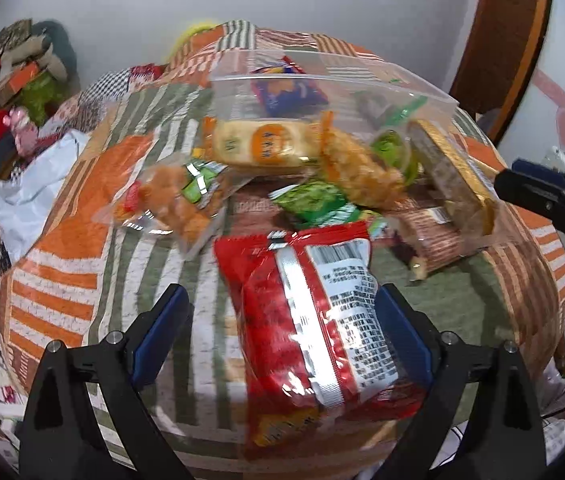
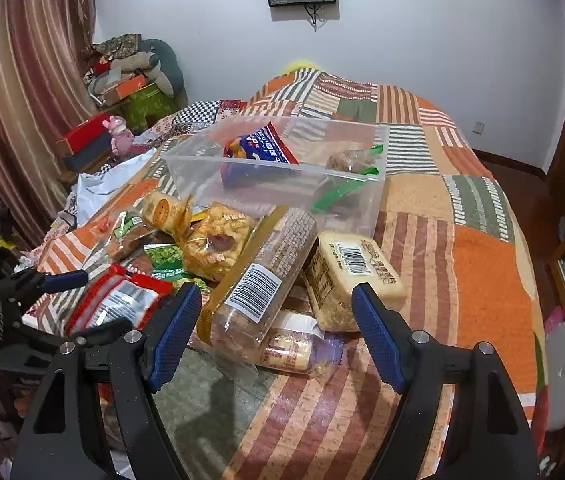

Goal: Organize snacks
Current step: 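Grasp the red chip bag with the left gripper while the right grasps the wrapped biscuit roll, then carry the red chip bag and biscuit roll over the clear box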

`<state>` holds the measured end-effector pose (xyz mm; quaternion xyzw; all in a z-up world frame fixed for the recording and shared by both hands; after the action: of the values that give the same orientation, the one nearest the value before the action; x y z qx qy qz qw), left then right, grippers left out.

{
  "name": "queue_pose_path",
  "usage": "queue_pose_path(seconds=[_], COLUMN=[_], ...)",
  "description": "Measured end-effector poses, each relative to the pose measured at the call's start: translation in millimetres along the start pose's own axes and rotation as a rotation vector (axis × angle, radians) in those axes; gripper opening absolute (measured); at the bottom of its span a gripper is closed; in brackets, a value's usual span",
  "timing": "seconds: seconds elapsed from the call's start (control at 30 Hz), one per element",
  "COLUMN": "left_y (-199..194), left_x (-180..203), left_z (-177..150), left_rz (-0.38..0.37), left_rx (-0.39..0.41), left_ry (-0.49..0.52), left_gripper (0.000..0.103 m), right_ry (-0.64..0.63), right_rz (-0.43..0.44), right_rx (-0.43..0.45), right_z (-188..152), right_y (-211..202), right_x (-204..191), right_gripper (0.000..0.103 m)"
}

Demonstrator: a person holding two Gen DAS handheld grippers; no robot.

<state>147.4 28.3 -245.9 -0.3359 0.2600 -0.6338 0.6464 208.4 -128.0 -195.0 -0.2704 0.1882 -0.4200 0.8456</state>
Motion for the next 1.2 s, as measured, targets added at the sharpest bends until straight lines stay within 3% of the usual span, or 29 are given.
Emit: queue_pose_path(seconds=[0.17, 0.33, 0.47, 0.57, 0.7, 0.8, 1.0, 1.2], left_y=[2, 8, 10, 10, 7, 5, -4, -22], left_x=[4, 13, 14, 12, 12, 11, 11, 13], left_z=[-8, -9, -11, -11, -11, -9, -4, 11], left_rz=[-0.044, -0.048, -0.061, -0.061, -0.061, -0.063, -0.070, -0.067], left_rx=[-0.022, -0.008, 0.016, 0.033, 0.040, 0.043, 0.061, 0.115], left_ry=[-0.028, 0.016, 0.012, 0.014, 0.020, 0.015, 0.007, 0.008], left_gripper=[0.096, 0.096, 0.095, 0.082, 0.073, 0.067, 0.067, 0.067], right_ry=[0.035, 0.040, 0.065, 0.103, 0.145, 0.154, 0.120, 0.138], right_rz=[0.024, 0.042, 0.052, 0.070, 0.089, 0.089, 0.047, 0.053], right_rx=[-0.010, -0.027, -0.052, -0.080, -0.095, -0.082, -0.055, -0.029], right_z=[0, 1, -1, -4, -5, -4, -2, 2], right_y=[9, 20, 30, 38, 45, 42, 33, 23], right_x=[-3, -9, -11, -10, -10, -6, 1, 9], right_gripper=[0.073, 0.058, 0.057, 0.057, 0.057, 0.048, 0.035, 0.032])
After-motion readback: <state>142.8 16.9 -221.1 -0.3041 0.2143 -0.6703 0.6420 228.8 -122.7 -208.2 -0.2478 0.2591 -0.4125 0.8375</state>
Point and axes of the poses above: each gripper's, at about its wrist camera, not at the fingertips, and y roughly the way its jaws point, x to its right, z to its top, the point moved 10 cm from there along y, roughly the way its jaws point, and after that the axes turned 3 degrees about x, right-handed, at the moved point
